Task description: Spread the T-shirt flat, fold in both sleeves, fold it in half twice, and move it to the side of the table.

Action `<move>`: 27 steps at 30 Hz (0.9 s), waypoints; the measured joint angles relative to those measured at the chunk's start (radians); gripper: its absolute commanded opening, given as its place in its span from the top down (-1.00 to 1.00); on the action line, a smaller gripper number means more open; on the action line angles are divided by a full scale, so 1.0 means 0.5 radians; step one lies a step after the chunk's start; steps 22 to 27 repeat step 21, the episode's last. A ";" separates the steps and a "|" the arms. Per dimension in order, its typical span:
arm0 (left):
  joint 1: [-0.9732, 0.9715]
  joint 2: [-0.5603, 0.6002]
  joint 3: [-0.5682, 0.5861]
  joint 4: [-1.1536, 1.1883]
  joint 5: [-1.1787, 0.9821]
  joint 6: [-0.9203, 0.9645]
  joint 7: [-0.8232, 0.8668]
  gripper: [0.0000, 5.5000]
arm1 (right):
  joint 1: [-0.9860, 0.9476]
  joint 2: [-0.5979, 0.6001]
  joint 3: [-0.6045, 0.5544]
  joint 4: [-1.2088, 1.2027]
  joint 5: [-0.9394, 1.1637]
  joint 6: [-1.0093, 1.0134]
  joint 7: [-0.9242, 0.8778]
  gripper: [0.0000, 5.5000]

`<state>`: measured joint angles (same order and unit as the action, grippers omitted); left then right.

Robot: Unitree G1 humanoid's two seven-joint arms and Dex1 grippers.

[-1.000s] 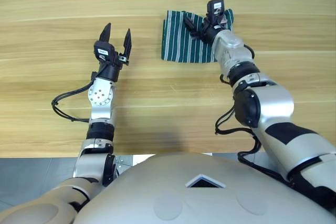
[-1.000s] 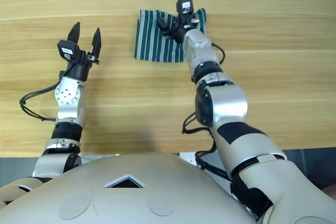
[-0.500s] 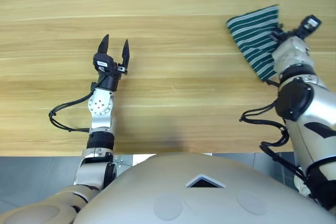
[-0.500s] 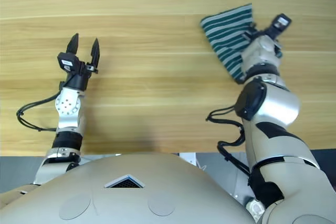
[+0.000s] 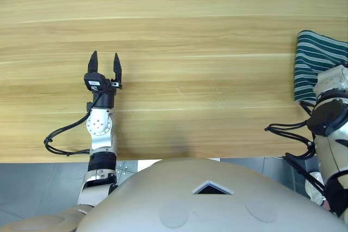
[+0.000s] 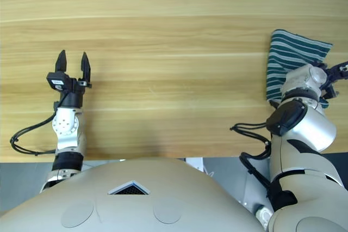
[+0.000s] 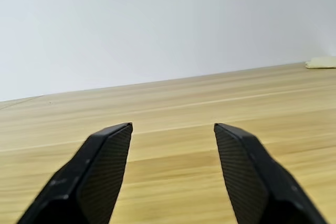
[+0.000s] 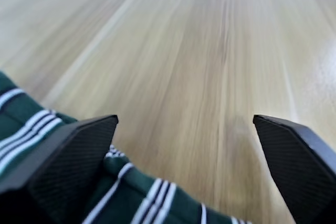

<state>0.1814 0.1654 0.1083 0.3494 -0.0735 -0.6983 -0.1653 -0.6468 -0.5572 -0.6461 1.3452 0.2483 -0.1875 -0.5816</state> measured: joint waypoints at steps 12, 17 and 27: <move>0.029 -0.053 0.214 -0.149 -0.257 -0.014 0.059 -0.05 | -0.440 1.338 1.498 -0.141 -1.100 -0.577 0.877 -0.73; -0.423 -0.082 0.231 0.162 -0.295 0.180 0.112 -0.05 | 0.004 1.212 1.355 -0.217 -0.922 -0.660 0.928 -0.73; -0.640 -0.115 0.128 0.422 -0.124 0.116 0.110 -0.12 | 0.259 0.974 1.230 -0.507 -0.848 -0.755 0.765 -0.91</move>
